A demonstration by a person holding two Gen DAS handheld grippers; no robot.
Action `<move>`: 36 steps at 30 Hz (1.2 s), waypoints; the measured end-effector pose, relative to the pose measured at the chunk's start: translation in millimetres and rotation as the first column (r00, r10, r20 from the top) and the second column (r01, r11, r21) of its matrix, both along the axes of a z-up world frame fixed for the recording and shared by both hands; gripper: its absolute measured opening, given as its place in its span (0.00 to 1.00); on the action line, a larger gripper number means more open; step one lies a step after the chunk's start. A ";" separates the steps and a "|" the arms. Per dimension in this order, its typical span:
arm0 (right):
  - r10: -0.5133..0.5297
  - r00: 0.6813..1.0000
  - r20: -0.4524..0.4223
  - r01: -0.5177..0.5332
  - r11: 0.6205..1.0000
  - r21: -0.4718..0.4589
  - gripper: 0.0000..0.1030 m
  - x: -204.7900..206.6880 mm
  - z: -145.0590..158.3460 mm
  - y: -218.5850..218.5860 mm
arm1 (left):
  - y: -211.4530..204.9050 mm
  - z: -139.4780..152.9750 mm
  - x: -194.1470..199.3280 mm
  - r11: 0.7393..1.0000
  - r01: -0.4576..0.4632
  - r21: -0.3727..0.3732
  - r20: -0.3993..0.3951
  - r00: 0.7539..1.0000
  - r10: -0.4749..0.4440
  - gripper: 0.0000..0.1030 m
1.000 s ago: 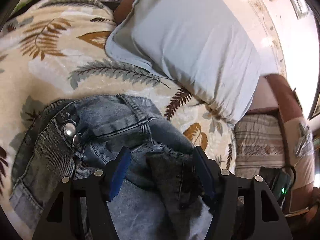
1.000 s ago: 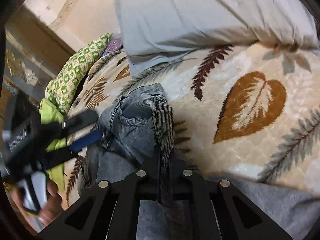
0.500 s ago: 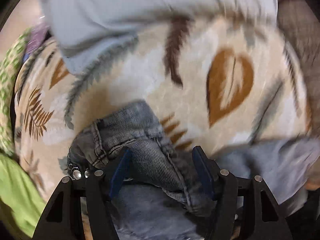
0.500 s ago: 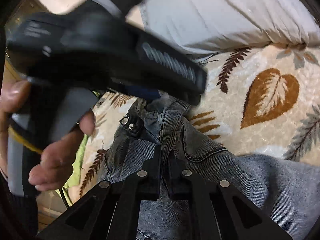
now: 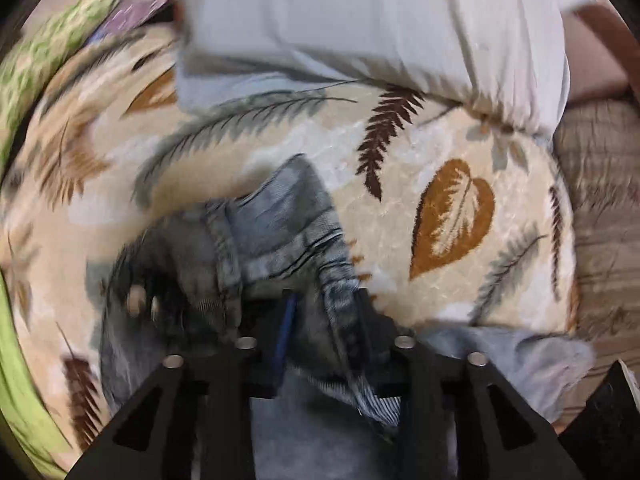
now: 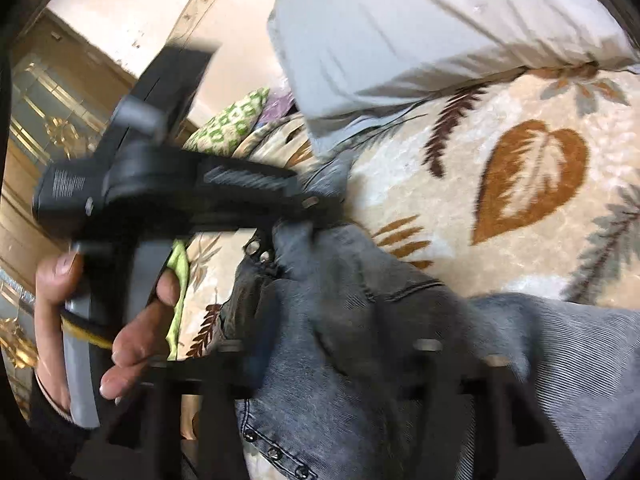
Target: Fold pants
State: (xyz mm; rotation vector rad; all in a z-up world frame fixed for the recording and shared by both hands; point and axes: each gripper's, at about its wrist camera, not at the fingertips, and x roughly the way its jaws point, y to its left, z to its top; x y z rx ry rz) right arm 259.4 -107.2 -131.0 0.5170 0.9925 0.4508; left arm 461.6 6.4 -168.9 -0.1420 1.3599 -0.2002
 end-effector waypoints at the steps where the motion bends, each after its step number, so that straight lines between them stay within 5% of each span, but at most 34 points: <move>1: -0.002 1.000 0.009 0.002 1.000 0.001 0.52 -3.3 4.8 -4.5 | 3.0 5.0 -5.8 1.000 -0.007 -0.021 0.012 1.000 0.007 0.39; 8: -0.052 0.998 0.040 0.056 0.993 -0.107 0.57 -12.5 39.9 -33.4 | 6.6 58.1 -58.7 0.997 -0.071 -0.003 0.183 0.981 0.071 0.60; 16: -0.089 0.996 0.009 0.089 0.989 -0.118 0.57 -29.4 46.1 -45.7 | 6.9 72.5 -69.1 0.996 -0.091 -0.018 0.157 0.983 0.093 0.58; 23: -0.098 0.995 0.008 0.098 0.989 -0.108 0.58 -30.3 52.4 -47.7 | -6.1 88.6 -83.3 0.996 -0.031 0.086 0.213 0.977 0.012 0.60; 36: -0.064 0.998 -0.011 0.062 0.991 -0.115 0.62 -24.8 46.2 -38.5 | -13.9 91.6 -91.8 0.997 0.016 0.070 0.223 0.974 -0.031 0.60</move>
